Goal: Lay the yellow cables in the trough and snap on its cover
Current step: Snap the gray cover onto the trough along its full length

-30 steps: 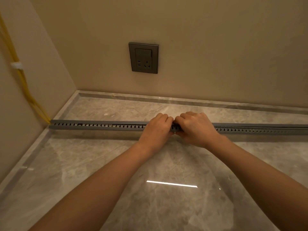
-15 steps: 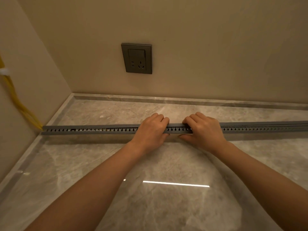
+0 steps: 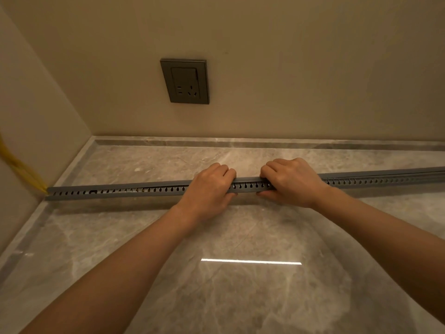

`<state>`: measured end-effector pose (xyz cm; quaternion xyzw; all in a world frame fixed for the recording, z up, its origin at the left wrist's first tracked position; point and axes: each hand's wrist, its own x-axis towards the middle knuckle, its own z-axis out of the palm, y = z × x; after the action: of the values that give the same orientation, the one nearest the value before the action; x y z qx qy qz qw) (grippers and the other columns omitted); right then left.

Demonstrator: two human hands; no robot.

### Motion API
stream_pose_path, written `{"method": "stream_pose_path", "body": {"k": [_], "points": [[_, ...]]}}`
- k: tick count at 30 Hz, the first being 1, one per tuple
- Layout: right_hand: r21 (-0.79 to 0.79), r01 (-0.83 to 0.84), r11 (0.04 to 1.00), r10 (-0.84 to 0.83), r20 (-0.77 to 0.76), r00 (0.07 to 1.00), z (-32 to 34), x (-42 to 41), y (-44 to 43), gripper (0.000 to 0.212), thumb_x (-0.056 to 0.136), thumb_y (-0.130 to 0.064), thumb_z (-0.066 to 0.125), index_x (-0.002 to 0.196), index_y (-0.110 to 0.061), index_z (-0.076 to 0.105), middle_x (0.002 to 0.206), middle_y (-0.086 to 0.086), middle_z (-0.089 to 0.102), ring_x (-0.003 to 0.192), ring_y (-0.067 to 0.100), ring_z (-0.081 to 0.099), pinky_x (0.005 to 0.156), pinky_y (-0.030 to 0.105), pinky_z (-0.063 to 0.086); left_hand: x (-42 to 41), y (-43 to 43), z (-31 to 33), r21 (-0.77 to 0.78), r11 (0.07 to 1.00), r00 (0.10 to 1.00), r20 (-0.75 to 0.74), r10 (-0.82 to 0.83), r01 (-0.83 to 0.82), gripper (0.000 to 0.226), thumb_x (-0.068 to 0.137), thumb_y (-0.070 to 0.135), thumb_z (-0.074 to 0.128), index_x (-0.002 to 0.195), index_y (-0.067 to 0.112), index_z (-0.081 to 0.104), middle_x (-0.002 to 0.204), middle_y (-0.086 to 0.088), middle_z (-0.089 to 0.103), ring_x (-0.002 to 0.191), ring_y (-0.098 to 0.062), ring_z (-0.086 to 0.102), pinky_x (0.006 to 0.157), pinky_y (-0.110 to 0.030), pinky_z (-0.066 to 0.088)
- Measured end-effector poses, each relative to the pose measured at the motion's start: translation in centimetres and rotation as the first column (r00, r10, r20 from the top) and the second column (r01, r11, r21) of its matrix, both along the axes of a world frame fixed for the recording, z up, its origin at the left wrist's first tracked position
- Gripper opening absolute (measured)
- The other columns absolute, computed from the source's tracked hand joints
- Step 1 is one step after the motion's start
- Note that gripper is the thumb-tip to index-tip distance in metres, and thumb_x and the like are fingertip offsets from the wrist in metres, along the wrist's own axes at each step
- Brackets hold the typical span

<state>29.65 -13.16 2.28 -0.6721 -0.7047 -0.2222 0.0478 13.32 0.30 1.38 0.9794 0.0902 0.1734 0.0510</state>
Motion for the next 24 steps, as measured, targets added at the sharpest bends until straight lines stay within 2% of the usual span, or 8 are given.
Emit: {"method": "stream_pose_path", "body": {"k": [5, 10, 15, 24], "points": [[-0.015, 0.004, 1.0, -0.004, -0.017, 1.0, 0.1, 0.2, 0.2, 0.04, 0.063, -0.036, 0.082, 0.071, -0.004, 0.06, 0.063, 0.009, 0.063, 0.052, 0.026, 0.059, 0.037, 0.028, 0.038, 0.4, -0.4, 0.6, 0.143, 0.989, 0.999, -0.016, -0.041, 0.042, 0.021, 0.075, 0.018, 0.071, 0.087, 0.004, 0.06, 0.082, -0.011, 0.062, 0.075, -0.027, 0.056, 0.062, -0.037, 0.045], [0.02, -0.012, 1.0, 0.013, -0.034, 0.999, 0.1, 0.2, 0.3, 0.038, 0.064, -0.035, 0.081, 0.066, -0.006, 0.058, 0.056, 0.007, 0.059, 0.045, 0.023, 0.054, 0.036, 0.023, 0.031, 1.7, -1.7, 0.6, 0.21, 0.974, 0.995, 0.026, -0.095, 0.088, 0.021, 0.075, 0.022, 0.073, 0.088, 0.007, 0.065, 0.08, -0.006, 0.064, 0.071, -0.022, 0.059, 0.06, -0.033, 0.047], [0.032, -0.023, 0.999, 0.024, -0.051, 0.998, 0.3, 0.2, 0.3, 0.04, 0.064, -0.037, 0.082, 0.064, -0.006, 0.056, 0.053, 0.005, 0.058, 0.042, 0.021, 0.052, 0.037, 0.021, 0.028, 2.6, -2.5, 0.2, 0.149, 0.983, 0.99, 0.079, -0.12, 0.107, 0.02, 0.069, 0.005, 0.077, 0.086, 0.002, 0.067, 0.072, -0.008, 0.064, 0.062, -0.022, 0.059, 0.051, -0.031, 0.048], [-0.035, 0.074, 0.997, -0.077, -0.1, 0.992, 0.3, -0.9, 1.3, 0.036, 0.069, -0.035, 0.077, 0.068, -0.004, 0.059, 0.059, 0.008, 0.061, 0.048, 0.026, 0.056, 0.039, 0.024, 0.032, 2.3, -1.0, 0.2, 0.046, 0.992, 0.991, 0.058, -0.118, 0.116, 0.022, 0.062, -0.001, 0.077, 0.081, 0.001, 0.065, 0.066, -0.01, 0.06, 0.059, -0.024, 0.057, 0.046, -0.029, 0.04]]}}
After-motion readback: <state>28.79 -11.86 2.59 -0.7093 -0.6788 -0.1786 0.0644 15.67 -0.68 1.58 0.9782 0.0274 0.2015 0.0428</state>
